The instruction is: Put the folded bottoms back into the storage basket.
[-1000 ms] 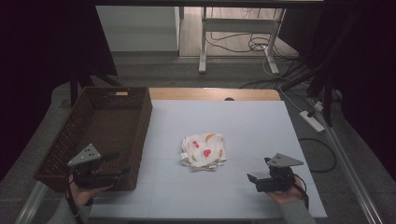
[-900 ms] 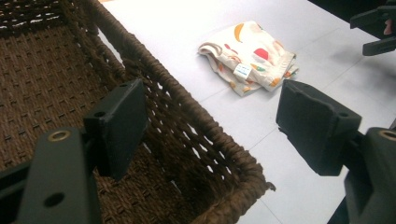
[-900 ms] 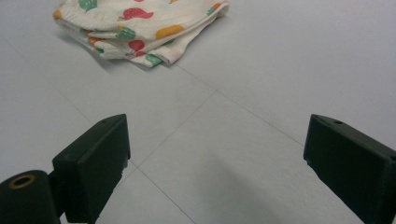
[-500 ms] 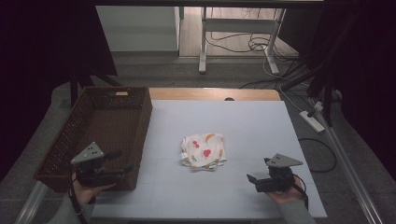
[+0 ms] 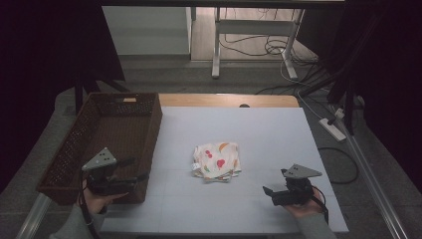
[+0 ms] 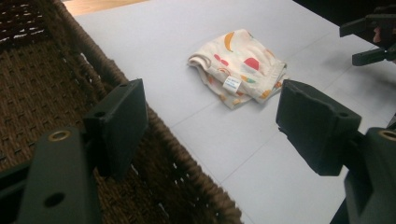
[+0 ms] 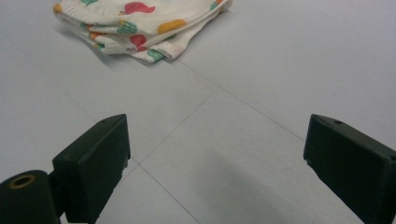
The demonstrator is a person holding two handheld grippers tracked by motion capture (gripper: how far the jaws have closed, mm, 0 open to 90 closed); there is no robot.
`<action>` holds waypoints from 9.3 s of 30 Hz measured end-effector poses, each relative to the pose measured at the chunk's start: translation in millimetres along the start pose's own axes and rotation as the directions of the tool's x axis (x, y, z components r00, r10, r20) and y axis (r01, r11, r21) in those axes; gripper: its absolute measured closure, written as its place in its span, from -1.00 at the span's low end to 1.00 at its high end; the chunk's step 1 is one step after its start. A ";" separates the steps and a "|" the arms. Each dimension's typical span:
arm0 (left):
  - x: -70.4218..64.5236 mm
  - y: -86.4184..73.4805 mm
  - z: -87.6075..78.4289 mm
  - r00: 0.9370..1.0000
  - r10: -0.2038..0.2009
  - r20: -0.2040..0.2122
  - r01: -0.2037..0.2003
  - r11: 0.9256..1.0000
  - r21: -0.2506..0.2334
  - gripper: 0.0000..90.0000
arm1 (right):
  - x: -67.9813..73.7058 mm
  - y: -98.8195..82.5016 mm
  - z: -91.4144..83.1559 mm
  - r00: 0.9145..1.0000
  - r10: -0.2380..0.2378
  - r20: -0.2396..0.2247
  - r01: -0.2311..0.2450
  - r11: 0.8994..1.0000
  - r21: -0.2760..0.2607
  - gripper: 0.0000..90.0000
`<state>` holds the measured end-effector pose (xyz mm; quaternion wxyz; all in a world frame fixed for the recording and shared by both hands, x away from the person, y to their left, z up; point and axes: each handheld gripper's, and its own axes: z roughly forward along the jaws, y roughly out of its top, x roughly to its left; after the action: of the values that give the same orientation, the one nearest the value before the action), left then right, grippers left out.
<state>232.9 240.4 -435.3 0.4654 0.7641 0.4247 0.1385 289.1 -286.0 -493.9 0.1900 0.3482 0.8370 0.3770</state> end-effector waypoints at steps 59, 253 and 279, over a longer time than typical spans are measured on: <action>-20.3 50.2 59.5 0.994 0.056 0.089 -0.059 0.998 0.036 -0.46 | 0.7 -2.8 2.0 1.000 -0.001 -0.003 0.001 1.000 0.026 -0.83; -11.1 57.3 262.6 0.992 0.101 0.079 -0.124 0.915 0.384 0.37 | 2.5 -6.8 7.2 0.999 -0.010 -0.041 0.013 0.998 0.067 -0.81; -17.8 63.1 243.2 0.972 0.027 0.234 -0.092 0.959 0.269 0.69 | 1.6 -6.9 5.1 0.999 -0.007 -0.038 0.009 0.999 0.050 -0.79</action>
<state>402.6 69.2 -508.2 0.3947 0.8452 0.3604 0.0029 288.0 -285.5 -502.6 0.1668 0.3423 0.8510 0.3617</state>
